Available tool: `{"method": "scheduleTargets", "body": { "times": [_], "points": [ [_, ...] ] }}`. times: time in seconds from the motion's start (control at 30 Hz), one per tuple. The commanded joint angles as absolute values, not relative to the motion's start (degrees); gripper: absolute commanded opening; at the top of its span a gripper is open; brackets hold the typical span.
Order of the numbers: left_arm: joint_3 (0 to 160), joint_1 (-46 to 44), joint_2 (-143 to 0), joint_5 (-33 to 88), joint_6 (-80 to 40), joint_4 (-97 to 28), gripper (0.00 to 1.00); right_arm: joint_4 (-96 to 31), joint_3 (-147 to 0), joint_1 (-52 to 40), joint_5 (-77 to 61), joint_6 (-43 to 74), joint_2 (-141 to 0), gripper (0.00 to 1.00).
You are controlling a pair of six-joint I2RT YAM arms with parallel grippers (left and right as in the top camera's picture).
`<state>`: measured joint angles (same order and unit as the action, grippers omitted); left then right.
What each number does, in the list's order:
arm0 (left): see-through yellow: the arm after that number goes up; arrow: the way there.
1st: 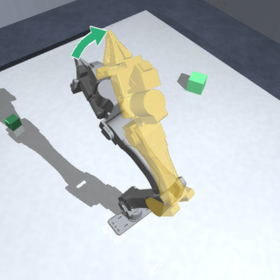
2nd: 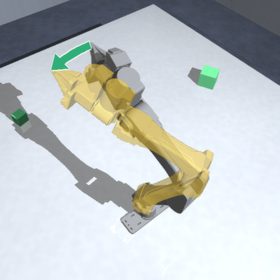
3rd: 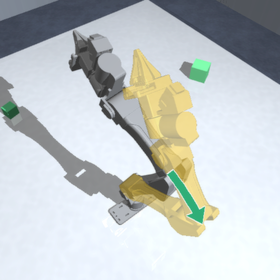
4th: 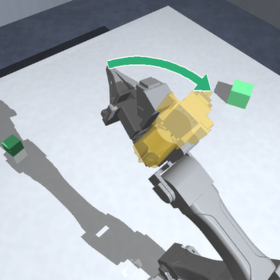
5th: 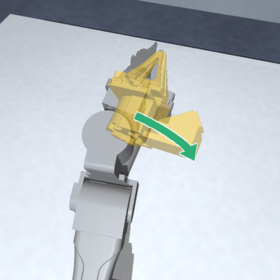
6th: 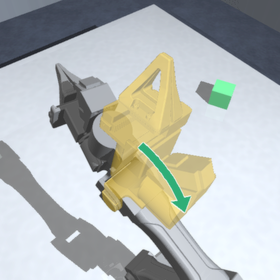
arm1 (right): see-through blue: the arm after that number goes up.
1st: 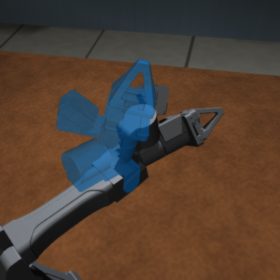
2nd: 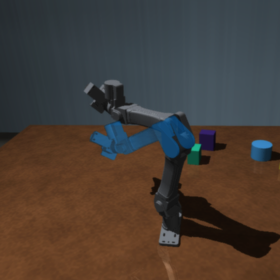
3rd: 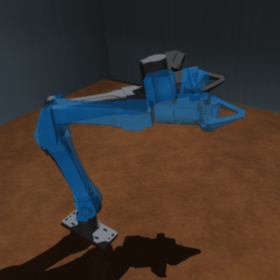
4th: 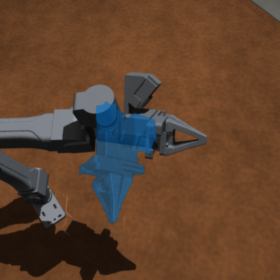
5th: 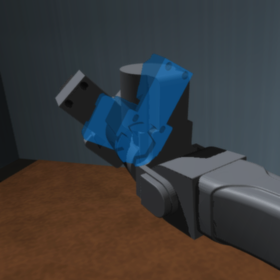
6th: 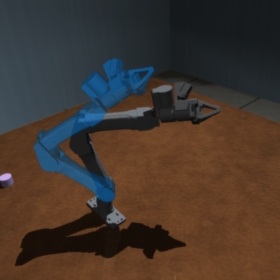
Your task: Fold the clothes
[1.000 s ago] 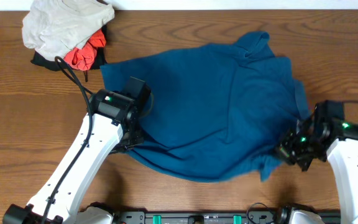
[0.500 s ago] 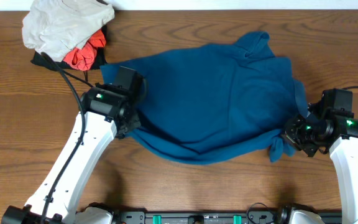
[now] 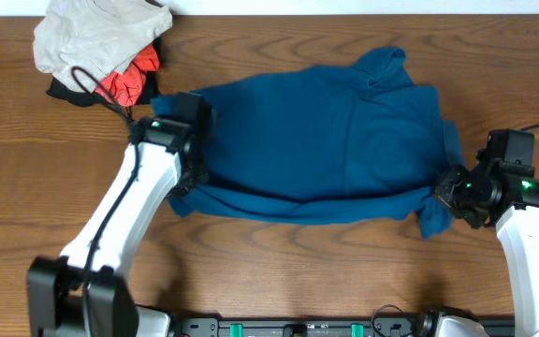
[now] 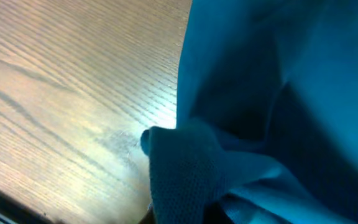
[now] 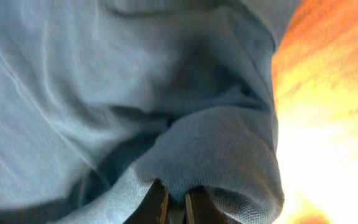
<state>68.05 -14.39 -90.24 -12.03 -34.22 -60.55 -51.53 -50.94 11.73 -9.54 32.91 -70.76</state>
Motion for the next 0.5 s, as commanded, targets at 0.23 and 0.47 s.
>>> {"method": "scheduleTargets", "body": {
  "times": [0.23, 0.47],
  "points": [
    [68.0, -14.1, -98.8, -13.4, -33.2, -56.3, 0.06, -44.1, -51.7, 12.0, -5.5, 33.6, -73.8, 0.04],
    [68.0, -14.0, -99.6, -16.1, -32.6, -52.7, 0.15, -38.6, -51.7, 12.0, -5.0, 33.0, -80.7, 0.38]
  ]
}}
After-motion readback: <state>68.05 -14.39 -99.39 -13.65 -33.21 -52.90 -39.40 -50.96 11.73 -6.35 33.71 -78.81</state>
